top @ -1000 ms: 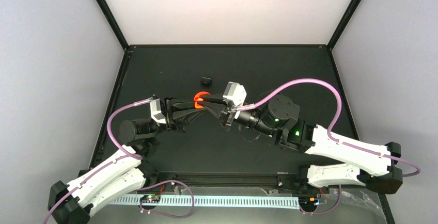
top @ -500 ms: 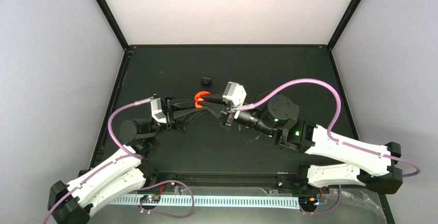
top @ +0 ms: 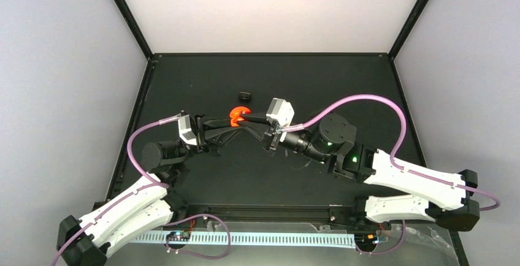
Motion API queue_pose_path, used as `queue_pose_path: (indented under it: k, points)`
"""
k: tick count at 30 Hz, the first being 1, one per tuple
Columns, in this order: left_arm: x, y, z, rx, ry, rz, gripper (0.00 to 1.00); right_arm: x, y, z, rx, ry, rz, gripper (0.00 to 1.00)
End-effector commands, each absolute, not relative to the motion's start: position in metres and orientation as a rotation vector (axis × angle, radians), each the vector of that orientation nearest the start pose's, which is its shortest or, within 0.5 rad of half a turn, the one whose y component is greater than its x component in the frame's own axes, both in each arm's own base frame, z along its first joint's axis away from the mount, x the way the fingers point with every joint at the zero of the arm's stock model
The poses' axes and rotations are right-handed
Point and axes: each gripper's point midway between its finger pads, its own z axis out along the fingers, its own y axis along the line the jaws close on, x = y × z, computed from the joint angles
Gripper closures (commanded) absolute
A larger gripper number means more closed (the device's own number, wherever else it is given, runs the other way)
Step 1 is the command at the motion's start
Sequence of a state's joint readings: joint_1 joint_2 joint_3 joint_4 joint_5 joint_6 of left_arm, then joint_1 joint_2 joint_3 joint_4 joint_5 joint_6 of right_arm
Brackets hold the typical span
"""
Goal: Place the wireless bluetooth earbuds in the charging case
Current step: Place the earbud in the charging case.
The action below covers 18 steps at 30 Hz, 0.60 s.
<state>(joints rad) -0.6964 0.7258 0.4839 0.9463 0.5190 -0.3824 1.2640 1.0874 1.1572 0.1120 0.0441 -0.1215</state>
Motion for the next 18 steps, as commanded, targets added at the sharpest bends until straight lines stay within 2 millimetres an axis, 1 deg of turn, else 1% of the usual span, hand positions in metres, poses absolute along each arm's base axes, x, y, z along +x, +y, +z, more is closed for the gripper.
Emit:
queue_pose_path:
  k: [1,10,18]
  points:
    - [0.125,-0.213,0.45,0.619,0.747,-1.215,0.98,0.123,0.358,0.453,-0.907,1.193,0.903,0.91]
    - [0.128,-0.218,0.442,0.642,0.775,-1.214,0.98,0.124,0.349,0.468,-0.859,1.166,0.9,0.91]
    - [0.129,-0.227,0.429,0.695,0.815,-1.206,0.98,0.124,0.345,0.474,-0.844,1.156,0.897,0.91]
